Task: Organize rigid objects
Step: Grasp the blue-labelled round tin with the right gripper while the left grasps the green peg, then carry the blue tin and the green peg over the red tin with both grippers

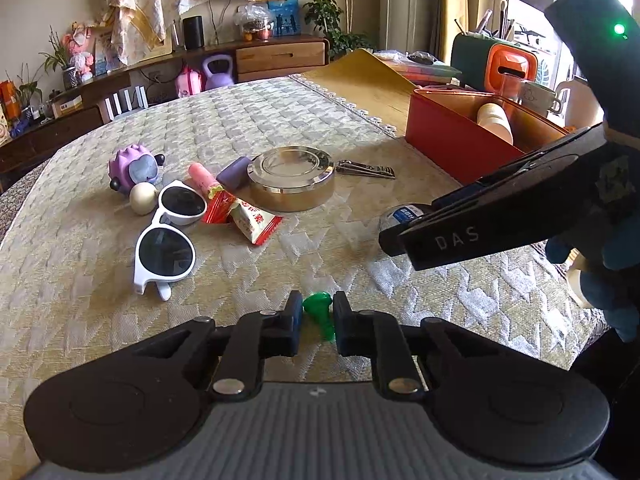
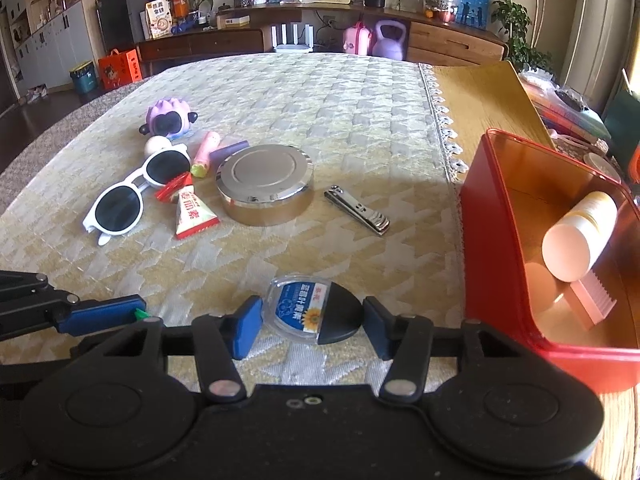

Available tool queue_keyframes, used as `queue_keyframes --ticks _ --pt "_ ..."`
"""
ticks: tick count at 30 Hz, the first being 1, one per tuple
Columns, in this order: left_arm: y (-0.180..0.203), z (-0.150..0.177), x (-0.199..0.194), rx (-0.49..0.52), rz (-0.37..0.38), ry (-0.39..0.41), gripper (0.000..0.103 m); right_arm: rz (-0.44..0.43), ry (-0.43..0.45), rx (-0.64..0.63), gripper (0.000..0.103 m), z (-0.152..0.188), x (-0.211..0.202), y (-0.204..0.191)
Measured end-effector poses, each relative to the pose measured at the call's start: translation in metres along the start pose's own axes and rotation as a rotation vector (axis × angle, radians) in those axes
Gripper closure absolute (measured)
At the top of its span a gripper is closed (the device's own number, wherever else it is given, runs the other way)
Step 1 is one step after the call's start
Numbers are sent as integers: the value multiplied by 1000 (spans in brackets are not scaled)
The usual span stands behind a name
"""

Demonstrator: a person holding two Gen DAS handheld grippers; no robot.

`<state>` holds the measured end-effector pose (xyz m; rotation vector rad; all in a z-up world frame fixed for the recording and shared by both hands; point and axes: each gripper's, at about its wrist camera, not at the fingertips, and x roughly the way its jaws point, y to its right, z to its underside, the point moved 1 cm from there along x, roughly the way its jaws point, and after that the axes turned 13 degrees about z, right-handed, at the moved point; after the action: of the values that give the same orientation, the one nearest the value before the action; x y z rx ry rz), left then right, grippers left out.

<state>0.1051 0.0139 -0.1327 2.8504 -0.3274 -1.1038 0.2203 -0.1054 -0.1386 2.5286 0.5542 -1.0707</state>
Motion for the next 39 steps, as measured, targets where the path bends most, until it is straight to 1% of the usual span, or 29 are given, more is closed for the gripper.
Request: queue_keyframes --ticks 7,13,16,22,31,39 --pt "1 -3 -4 -16 24 -4 87 -5 21 31 49 3 -20 12" --pt "7 -12 -15 -23 45 4 87 -16 58 31 49 5 -47 20" --pt "10 -18 -20 -15 58 9 87 -11 76 30 49 4 -58 25" --pt "18 -30 -26 1 83 22 87 -12 105 69 49 0 -78 41" --pt "29 -64 -33 30 129 60 87 31 139 83 49 -5 -95 70" --pt "45 -99 -26 81 175 70 87 93 141 120 49 -7 -96 108"
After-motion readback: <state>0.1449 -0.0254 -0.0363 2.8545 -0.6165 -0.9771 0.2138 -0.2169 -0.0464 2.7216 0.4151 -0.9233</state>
